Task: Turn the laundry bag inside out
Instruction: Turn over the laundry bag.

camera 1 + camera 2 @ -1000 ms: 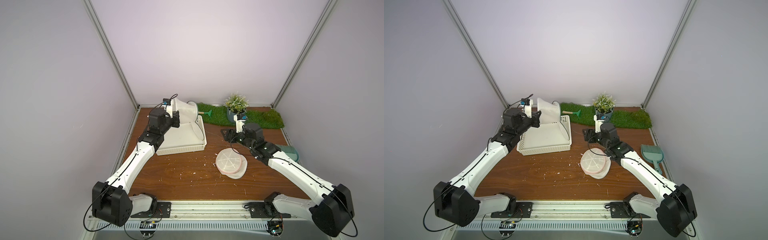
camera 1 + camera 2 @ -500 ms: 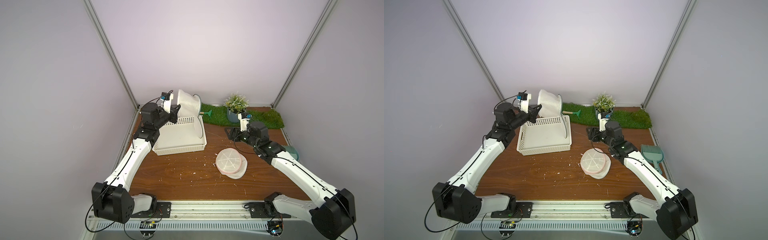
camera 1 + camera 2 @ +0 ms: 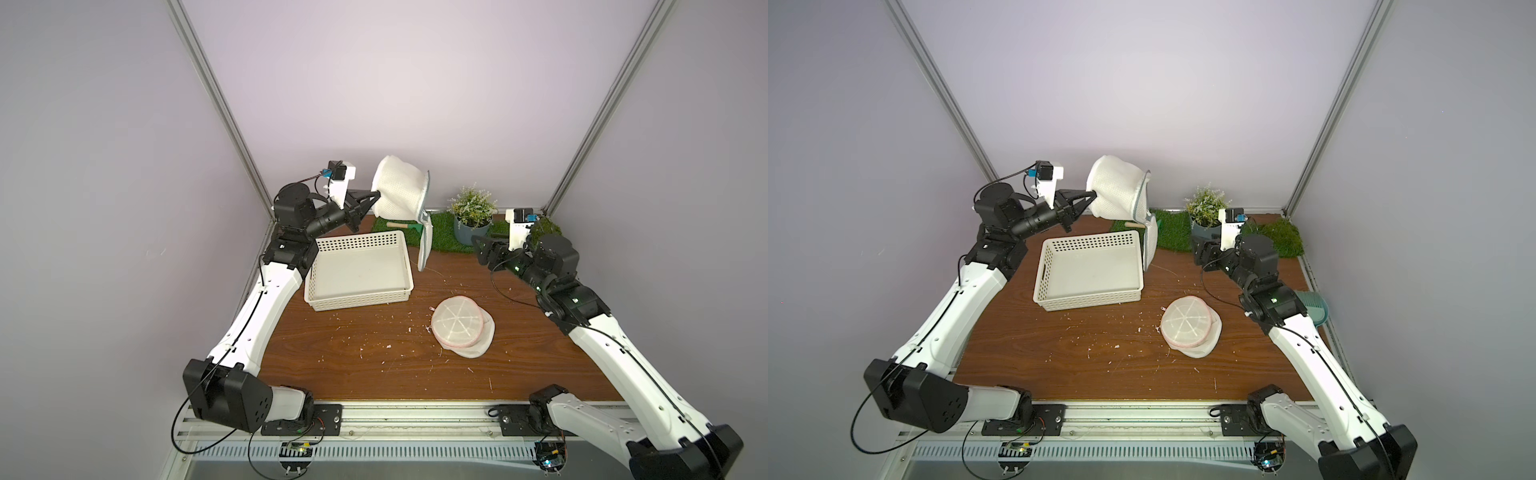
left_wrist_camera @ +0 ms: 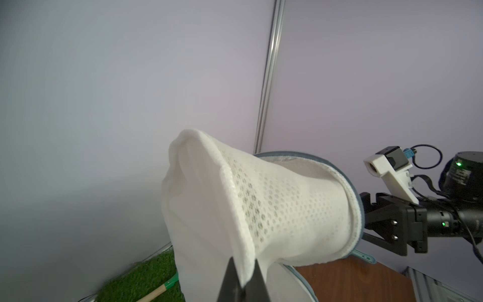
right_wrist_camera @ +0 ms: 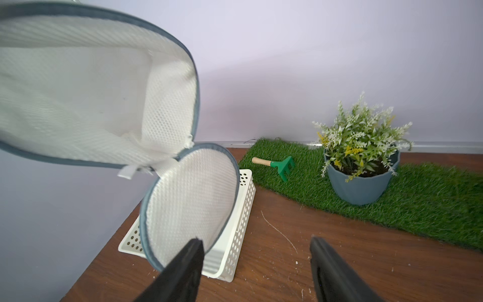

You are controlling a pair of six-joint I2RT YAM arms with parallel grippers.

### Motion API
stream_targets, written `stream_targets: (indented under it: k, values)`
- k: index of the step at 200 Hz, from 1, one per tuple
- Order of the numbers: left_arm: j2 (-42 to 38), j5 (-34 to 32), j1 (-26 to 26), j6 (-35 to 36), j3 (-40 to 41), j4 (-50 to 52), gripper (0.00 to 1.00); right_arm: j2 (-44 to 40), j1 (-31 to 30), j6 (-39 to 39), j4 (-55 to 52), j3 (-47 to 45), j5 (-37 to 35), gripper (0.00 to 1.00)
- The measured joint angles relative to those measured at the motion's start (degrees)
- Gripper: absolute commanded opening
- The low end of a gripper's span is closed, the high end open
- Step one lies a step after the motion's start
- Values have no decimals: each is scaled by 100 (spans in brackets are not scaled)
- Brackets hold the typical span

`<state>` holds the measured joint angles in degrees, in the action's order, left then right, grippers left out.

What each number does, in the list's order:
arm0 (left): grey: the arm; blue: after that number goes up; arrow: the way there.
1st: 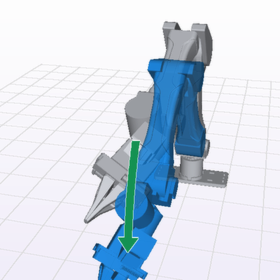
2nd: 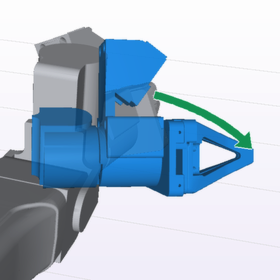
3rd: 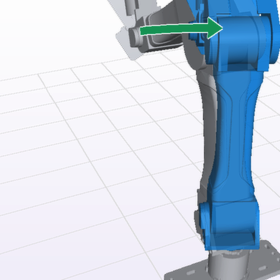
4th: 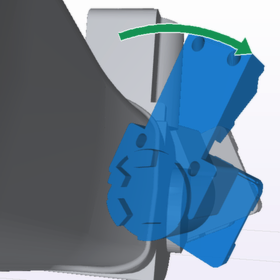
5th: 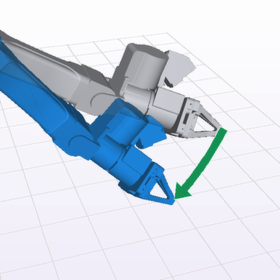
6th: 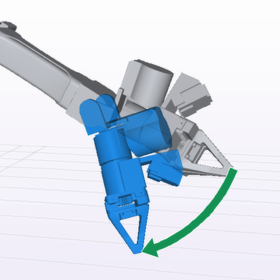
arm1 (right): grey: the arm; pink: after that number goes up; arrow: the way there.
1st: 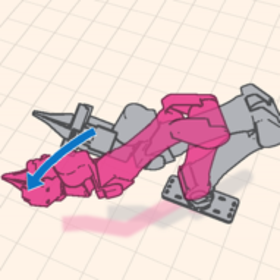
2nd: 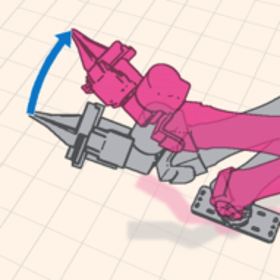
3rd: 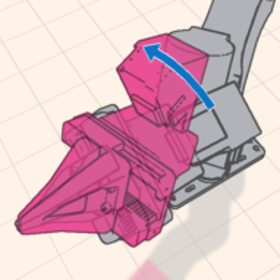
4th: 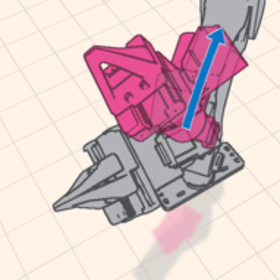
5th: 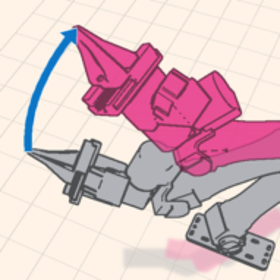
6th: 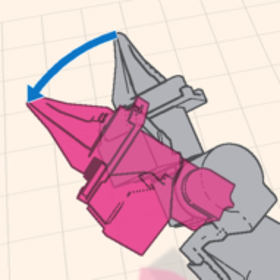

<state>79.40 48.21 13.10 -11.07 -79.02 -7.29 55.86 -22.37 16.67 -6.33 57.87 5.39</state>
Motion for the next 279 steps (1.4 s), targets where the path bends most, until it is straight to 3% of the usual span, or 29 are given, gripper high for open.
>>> stream_targets:
  k: [88, 150, 211, 237, 279]
  values:
    - [841, 1799, 542, -101, 422, 170, 0, -1097, 0, -2470, 238, -1147, 409, 77]
    - [903, 2398, 570, -46, 525, 175, 0, -299, 0, -3550, 1292, -1126, 1298, 77]
    - [973, 2658, 608, 94, 584, 243, 0, 533, -4, -4242, 1628, -601, 1659, 76]
    - [1038, 2717, 638, 708, 463, 940, 0, 758, -4, -4524, 1587, -297, 1897, 75]
    - [1539, 2413, 765, 2809, -417, 3289, 0, 1106, -4, -5154, 1075, 127, 2564, 76]
